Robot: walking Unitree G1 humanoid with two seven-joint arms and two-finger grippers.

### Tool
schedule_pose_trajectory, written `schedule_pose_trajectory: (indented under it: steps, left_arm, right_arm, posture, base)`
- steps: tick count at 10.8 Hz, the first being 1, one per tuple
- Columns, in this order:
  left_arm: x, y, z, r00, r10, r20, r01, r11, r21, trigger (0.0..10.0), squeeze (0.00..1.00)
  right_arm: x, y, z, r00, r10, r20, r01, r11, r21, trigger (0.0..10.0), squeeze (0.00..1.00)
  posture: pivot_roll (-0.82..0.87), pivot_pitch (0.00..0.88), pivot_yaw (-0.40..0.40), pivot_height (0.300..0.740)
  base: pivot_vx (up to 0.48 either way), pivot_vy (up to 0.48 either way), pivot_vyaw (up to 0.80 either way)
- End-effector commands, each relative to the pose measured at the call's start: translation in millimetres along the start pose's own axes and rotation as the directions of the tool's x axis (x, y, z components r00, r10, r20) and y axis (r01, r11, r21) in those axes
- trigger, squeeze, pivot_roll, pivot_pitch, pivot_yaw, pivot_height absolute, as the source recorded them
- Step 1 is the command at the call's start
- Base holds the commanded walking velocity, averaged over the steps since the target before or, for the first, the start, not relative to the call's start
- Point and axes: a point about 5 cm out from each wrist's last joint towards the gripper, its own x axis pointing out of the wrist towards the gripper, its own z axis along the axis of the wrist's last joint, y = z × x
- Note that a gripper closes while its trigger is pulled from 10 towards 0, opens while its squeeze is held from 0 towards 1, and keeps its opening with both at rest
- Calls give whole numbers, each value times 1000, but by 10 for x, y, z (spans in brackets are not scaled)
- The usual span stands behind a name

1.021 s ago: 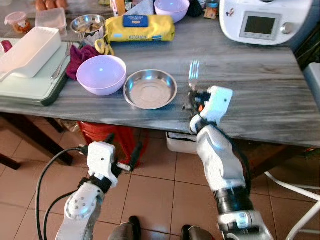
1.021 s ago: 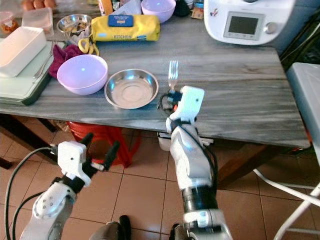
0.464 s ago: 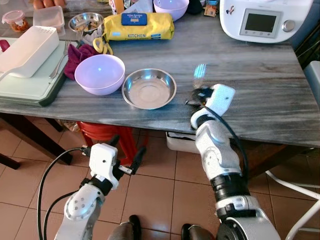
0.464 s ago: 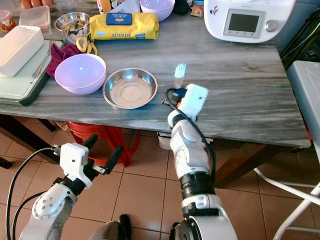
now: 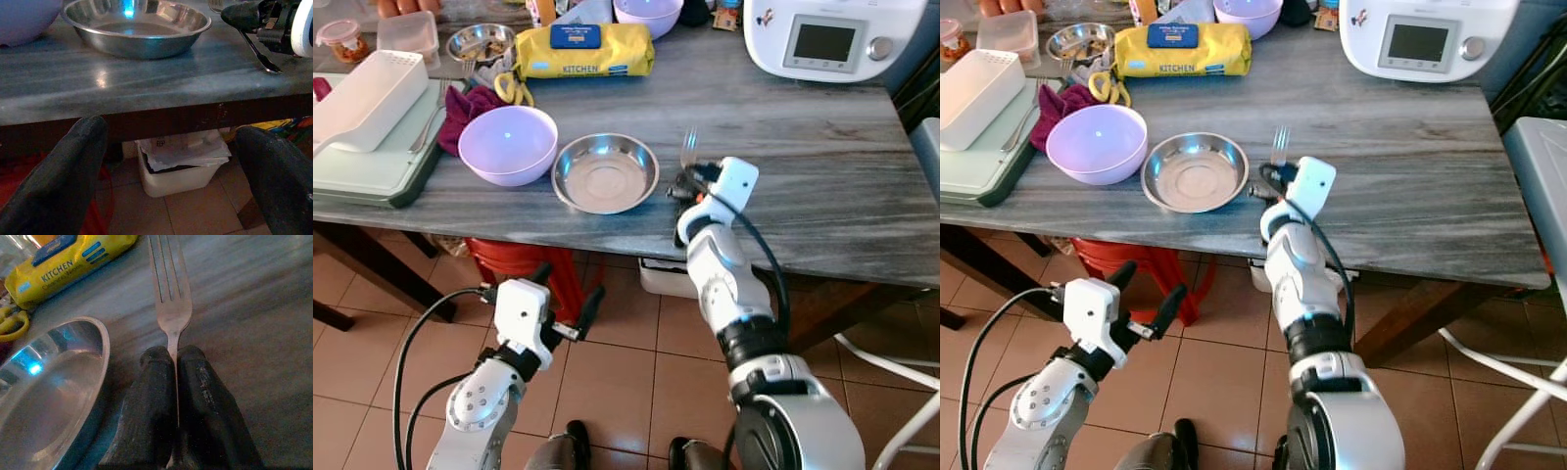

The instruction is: Setting the table

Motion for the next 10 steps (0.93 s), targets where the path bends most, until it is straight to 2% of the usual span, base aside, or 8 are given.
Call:
schedule_pose_trajectory:
  steps: [1, 5, 9, 10]
  left_arm:
    - [-36, -22, 6, 1000, -3, -13, 3, 1000, 8, 10000, 0]
    - [-36, -39, 28, 1000, -9, -17, 9, 1000, 6, 10000, 0]
    - [-30, -48, 25, 1000, -6, -30, 6, 1000, 2, 10000, 0]
    - [-26, -49, 23, 999, -4, -33, 5, 1000, 2, 10000, 0]
  right_arm:
    - [24, 14, -20, 1000, -6, -9, 7, 1000, 26, 10000, 0]
    - [58, -51, -15, 998, -62, -11, 63, 995, 80, 10000, 0]
    - [62, -13, -164, 992, -48, -113, 60, 992, 109, 10000, 0]
    - [65, -12, -166, 992, -32, -118, 48, 990, 136, 10000, 1000]
  posture:
    - [36, 279, 30, 740]
    - [35, 283, 34, 740]
    - [34, 284, 31, 740]
    - [32, 283, 29, 740]
  base:
    - [0, 0, 0]
    - [0, 0, 0]
    - [0, 0, 0]
    - [0, 0, 0]
